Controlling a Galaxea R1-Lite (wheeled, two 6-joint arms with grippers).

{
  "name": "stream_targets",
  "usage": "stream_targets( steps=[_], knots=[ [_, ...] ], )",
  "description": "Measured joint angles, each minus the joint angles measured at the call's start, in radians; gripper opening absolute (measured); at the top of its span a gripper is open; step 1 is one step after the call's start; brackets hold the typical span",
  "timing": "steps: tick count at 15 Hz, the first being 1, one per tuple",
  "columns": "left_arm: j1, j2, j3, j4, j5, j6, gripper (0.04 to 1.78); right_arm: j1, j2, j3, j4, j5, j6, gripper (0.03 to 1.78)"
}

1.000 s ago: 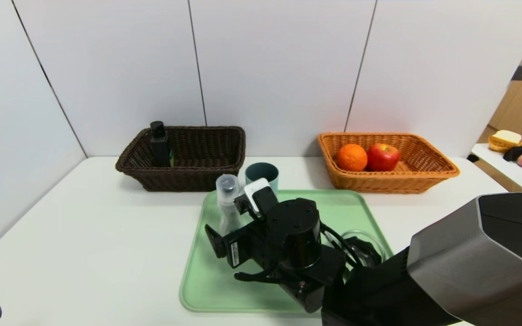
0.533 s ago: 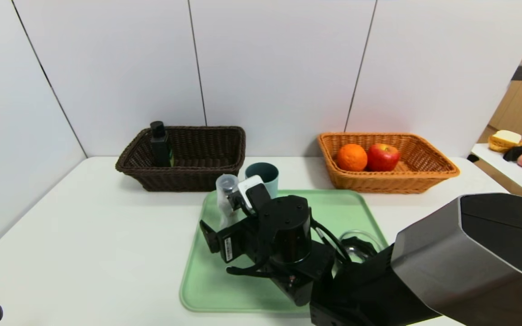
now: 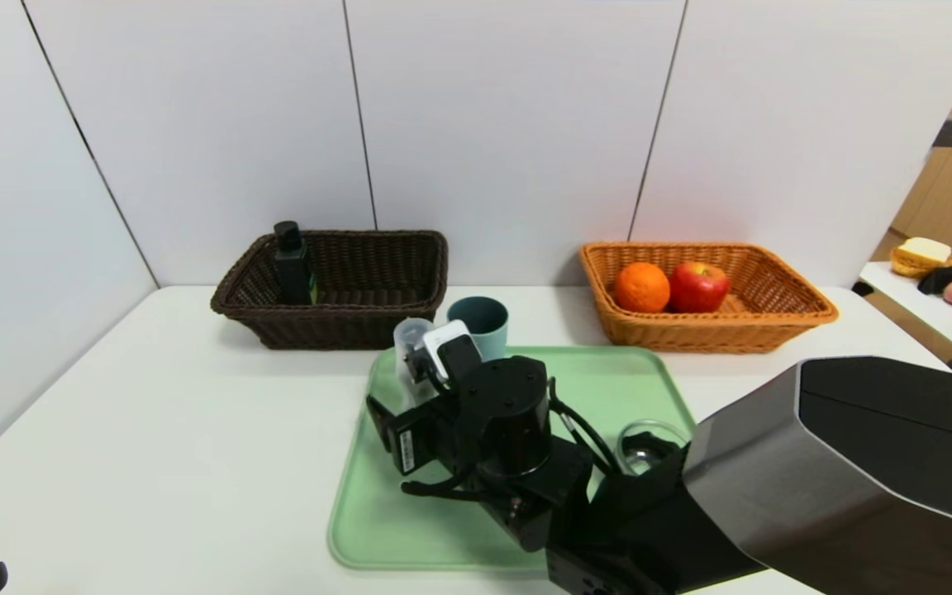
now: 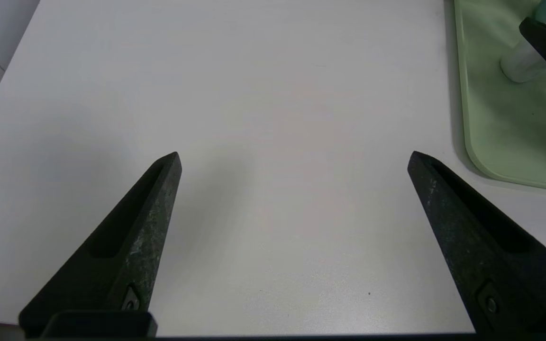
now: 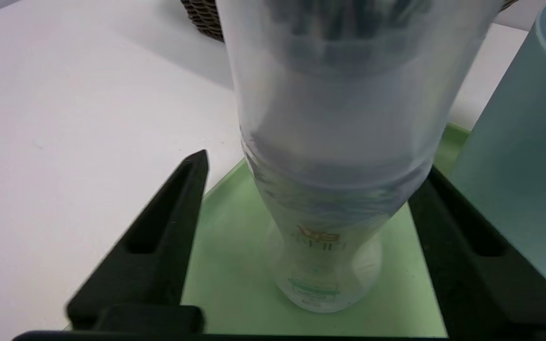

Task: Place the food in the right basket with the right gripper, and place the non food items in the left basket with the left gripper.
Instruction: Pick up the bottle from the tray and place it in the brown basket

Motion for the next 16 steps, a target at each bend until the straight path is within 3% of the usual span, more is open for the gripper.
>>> stream_targets(
  steps=[6, 13, 16],
  knots=[
    [0.0, -0.001, 0.014, -0.001, 0.0, -0.001, 1.69, -0.002, 0.019, -0.029, -0.011, 0.002, 0.001, 0.57],
    [0.0, -0.007, 0.029, -0.002, 0.0, -0.001, 1.69, 0.0, -0.042, -0.036, 0.019, 0.026, 0.004, 0.57],
    [0.0, -0.013, 0.03, 0.001, 0.0, 0.001, 1.69, -0.009, -0.103, -0.127, 0.135, 0.049, 0.007, 0.57]
  ],
)
